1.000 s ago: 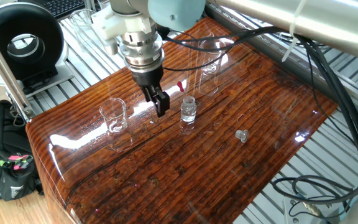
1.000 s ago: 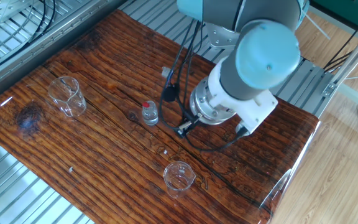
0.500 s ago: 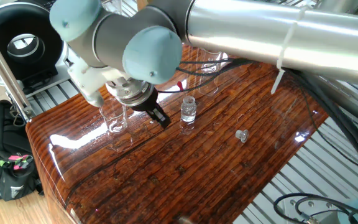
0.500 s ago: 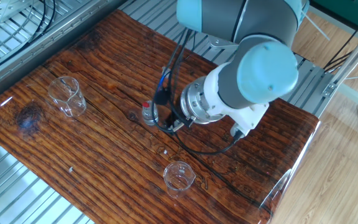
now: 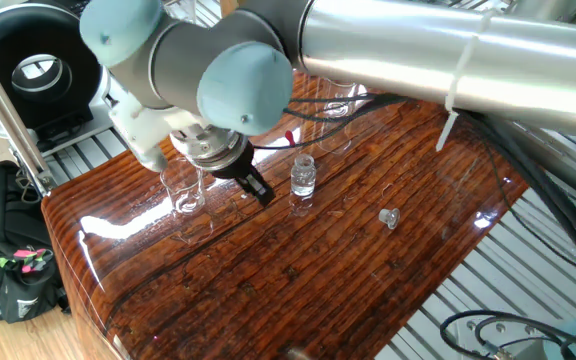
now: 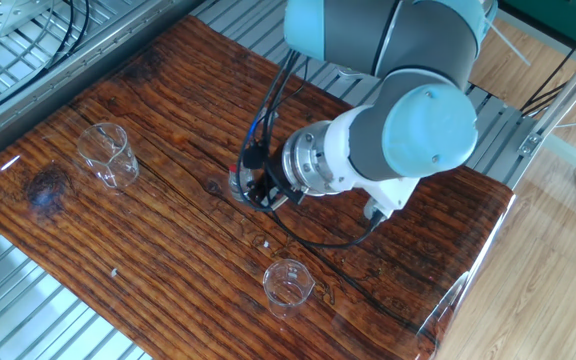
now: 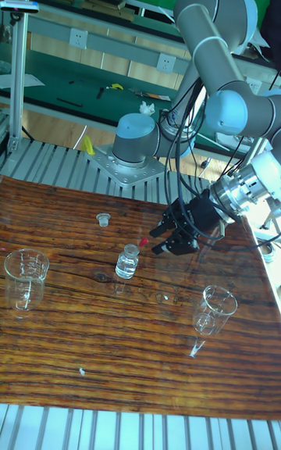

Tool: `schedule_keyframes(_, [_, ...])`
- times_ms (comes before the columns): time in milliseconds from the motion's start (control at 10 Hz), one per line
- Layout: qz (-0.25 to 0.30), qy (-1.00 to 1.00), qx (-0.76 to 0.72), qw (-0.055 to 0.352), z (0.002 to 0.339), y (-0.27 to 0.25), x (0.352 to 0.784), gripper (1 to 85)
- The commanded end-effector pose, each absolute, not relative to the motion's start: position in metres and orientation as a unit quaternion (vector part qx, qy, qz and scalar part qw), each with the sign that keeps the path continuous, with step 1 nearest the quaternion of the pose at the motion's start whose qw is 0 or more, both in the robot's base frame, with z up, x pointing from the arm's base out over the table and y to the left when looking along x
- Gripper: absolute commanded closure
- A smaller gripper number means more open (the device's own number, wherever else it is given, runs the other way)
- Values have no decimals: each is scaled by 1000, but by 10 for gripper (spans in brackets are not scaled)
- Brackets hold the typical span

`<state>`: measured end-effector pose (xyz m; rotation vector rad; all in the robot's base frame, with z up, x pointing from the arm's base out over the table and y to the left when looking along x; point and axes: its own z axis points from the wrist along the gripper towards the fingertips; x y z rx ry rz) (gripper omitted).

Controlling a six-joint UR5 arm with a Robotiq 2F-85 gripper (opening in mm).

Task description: Transfer liquid using a dropper

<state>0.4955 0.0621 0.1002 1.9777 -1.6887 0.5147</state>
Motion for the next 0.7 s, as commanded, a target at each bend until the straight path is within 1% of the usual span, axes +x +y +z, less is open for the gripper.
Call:
schedule_keyframes(0, [188,-615,724,248,96,55,495,423])
schedule_keyframes(100, [194,-614,723,250,97,53,497,423])
schedule_keyframes(400, [196,-619,722,240,90,52,502,427])
schedule_keyframes(600, [204,-616,720,244,92,48,505,447])
